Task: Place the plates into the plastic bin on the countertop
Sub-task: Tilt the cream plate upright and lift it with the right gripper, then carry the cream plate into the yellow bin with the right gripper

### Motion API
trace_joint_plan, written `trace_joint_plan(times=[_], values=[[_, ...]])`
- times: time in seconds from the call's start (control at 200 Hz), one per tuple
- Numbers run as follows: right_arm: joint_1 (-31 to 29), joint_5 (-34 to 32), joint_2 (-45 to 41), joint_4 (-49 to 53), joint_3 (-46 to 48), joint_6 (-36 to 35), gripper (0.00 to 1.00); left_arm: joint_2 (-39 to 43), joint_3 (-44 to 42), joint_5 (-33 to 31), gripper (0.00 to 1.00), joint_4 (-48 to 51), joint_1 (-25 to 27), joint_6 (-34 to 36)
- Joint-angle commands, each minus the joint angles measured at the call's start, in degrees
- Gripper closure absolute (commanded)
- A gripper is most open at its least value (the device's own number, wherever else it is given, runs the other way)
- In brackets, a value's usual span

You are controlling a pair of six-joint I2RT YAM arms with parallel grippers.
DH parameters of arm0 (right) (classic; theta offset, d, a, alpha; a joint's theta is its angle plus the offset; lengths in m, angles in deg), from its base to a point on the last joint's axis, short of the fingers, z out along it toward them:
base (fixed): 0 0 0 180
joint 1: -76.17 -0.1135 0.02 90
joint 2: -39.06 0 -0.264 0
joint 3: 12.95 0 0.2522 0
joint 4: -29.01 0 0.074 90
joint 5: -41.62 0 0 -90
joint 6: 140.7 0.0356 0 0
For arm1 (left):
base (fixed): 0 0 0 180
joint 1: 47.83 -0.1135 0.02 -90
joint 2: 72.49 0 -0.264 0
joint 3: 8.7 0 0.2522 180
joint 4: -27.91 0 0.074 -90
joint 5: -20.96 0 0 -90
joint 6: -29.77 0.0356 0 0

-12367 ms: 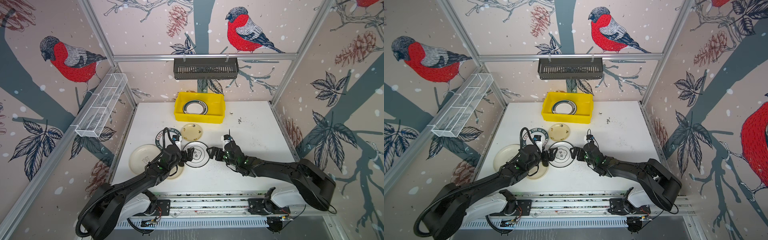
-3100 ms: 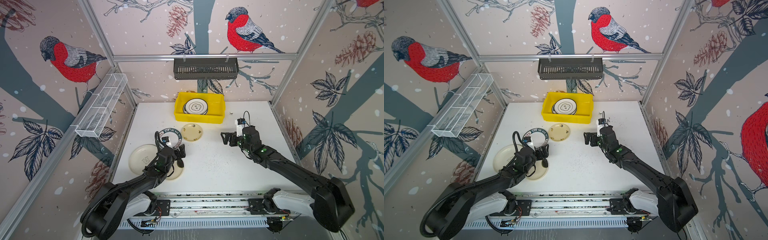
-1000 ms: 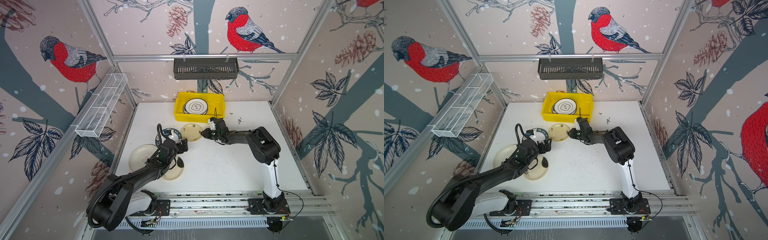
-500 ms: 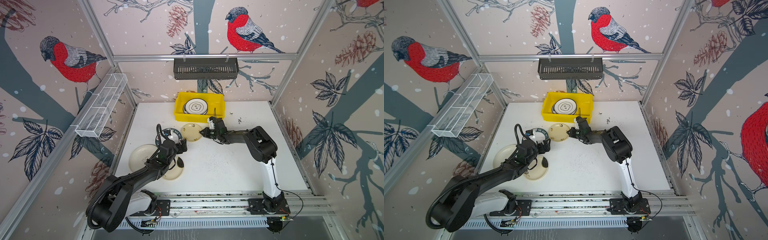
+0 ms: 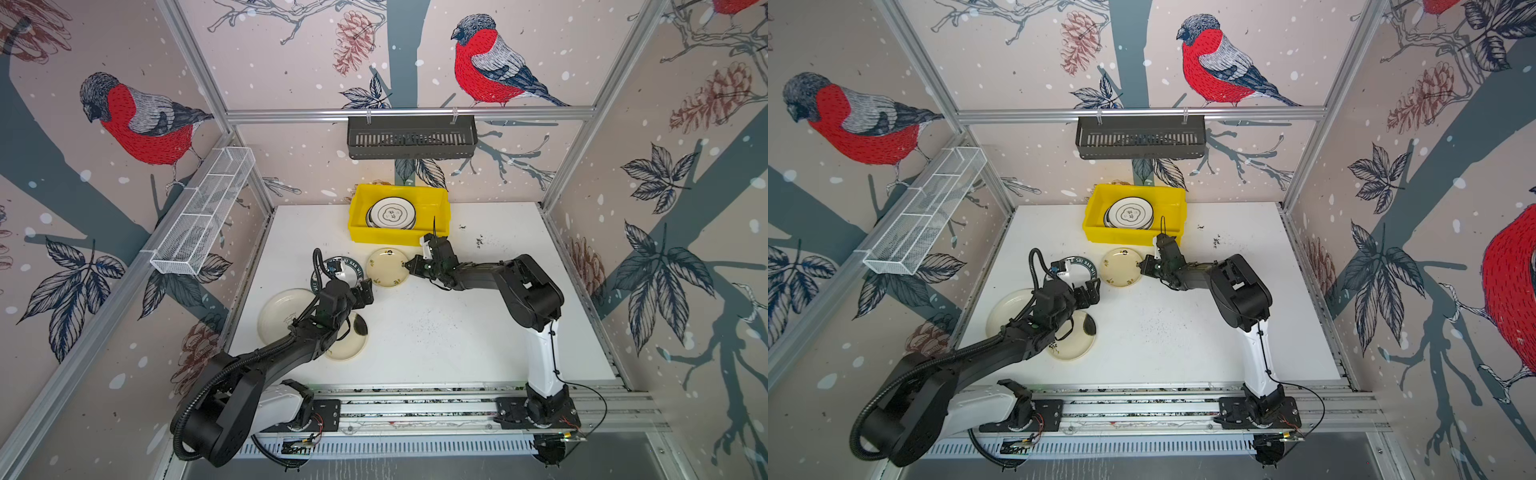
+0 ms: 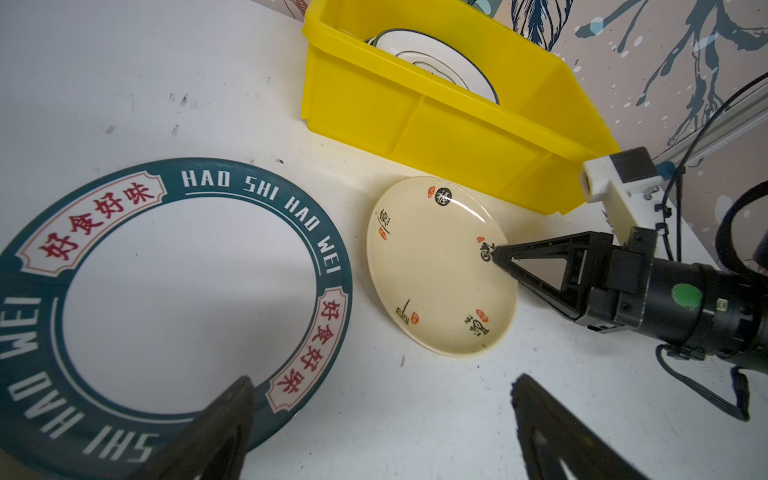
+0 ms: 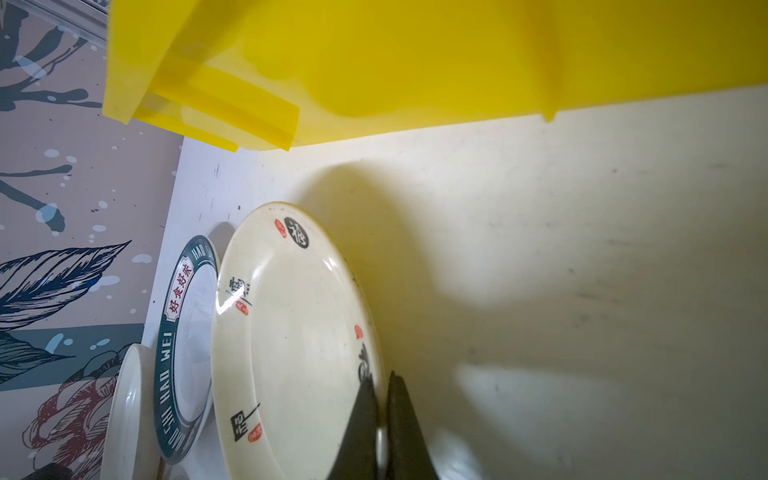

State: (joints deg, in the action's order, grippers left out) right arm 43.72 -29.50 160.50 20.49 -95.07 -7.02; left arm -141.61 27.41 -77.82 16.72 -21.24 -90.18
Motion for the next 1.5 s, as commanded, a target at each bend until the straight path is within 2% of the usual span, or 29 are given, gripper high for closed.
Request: trace_joint_plan(times=[0.0,0.38,0.59,0.881,1.136,1.496], values=[[-0.03,-0.46,-2.08,-0.7,1.29,0.52,0.97,-0.14,0.15,0.91,0.04,-0.02,-0.05,0.01],[-0.78,-6.03,-13.33,1.28,7.23,-0.84,1.0,1.9,-0.78,3.8,0.03,-3.35,-0.05,2.46],[-0.99,-8.41,-19.02,2.43,9.67,-2.33,1.0,4.75,-3.5,2.82,0.03,-4.57,-0.05,3.39],[-1.74,-15.49,-26.24,7.58,8.0,-6.21,1.0,6.79,-5.96,2.1,0.03,-6.49,-0.05,4.92],[0.12,-16.97,-23.37,8.79,0.49,-5.46,1.0,8.95,-6.48,-0.64,0.03,-5.63,-0.05,5.95],[3.95,-16.73,-11.35,8.16,-13.56,-4.01,1.0,10.02,-6.7,-1.17,0.03,-4.76,-0.05,5.45]])
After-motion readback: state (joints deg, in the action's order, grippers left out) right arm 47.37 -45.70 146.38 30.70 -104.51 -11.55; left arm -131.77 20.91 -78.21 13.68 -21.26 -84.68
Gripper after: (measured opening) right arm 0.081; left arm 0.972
